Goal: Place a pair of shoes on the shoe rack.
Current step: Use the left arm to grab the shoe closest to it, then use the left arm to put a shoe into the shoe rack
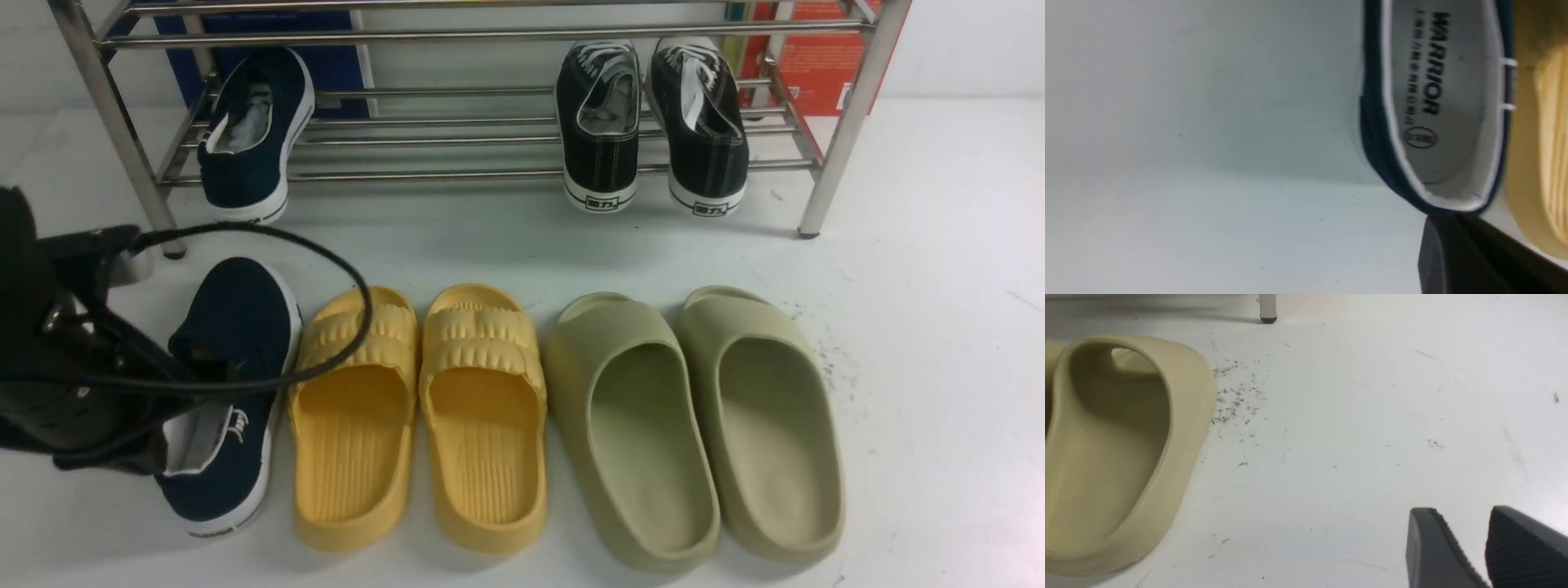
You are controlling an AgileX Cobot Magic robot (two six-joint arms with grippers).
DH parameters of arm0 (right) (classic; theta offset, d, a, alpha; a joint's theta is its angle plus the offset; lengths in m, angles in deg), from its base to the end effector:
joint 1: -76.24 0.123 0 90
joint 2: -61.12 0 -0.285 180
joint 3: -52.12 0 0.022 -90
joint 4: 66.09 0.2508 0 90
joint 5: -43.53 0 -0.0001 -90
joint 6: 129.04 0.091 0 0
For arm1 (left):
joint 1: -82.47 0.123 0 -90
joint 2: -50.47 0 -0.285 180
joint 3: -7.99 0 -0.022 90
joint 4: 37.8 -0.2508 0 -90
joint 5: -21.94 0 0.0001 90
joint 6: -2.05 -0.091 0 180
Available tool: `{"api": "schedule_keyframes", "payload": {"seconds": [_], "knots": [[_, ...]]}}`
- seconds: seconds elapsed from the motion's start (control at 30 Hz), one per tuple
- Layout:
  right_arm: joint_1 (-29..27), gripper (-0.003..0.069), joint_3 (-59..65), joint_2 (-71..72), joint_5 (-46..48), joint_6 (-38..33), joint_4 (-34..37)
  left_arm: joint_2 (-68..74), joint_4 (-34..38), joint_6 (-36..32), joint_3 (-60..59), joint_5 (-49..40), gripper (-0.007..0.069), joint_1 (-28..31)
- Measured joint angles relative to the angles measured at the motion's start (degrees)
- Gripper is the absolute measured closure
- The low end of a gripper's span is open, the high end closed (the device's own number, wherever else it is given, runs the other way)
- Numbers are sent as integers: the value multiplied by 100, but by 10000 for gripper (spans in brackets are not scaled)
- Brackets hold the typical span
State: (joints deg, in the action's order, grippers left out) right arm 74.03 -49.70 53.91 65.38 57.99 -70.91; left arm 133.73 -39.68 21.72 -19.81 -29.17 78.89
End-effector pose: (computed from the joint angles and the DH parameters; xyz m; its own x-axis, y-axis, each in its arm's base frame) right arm 0.0522 -0.0049 0.1739 -0.2916 0.0558 -0.9549 0.0815 0.9961 0.0334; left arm 0.2360 -0.0124 0.2498 -0.9183 -0.2602 -0.2983 -0.2495 0.9655 -0.0741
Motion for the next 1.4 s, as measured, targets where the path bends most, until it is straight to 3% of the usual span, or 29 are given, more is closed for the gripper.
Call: {"api": "schedule_keyframes", "payload": {"seconds": [0.03, 0.2, 0.3, 0.4, 0.6, 0.77, 0.8, 0.83, 1.03, 1.4], "knots": [[0, 420, 0, 0, 0, 0, 0, 0, 0, 0, 0, 17, 575, 0], [0, 420, 0, 0, 0, 0, 0, 157, 112, -141, -71, 509, 361, 291], [0, 420, 0, 0, 0, 0, 0, 333, 98, -149, -71, 734, 281, 298], [0, 420, 0, 0, 0, 0, 0, 626, -4, -149, -71, 975, 259, 298], [0, 420, 0, 0, 0, 0, 0, 1303, -84, -149, -71, 1196, 324, 308], [0, 420, 0, 0, 0, 0, 0, 1549, 128, -149, -71, 1199, 564, 308], [0, 420, 0, 0, 0, 0, 0, 1549, 128, -149, -71, 1199, 564, 308], [0, 420, 0, 0, 0, 0, 0, 1536, 128, -154, -71, 1165, 623, 322], [0, 420, 0, 0, 0, 0, 0, 1107, 188, -212, -85, 737, 620, 322], [0, 420, 0, 0, 0, 0, 0, -1015, 579, -474, -96, -211, 620, 311]]}}
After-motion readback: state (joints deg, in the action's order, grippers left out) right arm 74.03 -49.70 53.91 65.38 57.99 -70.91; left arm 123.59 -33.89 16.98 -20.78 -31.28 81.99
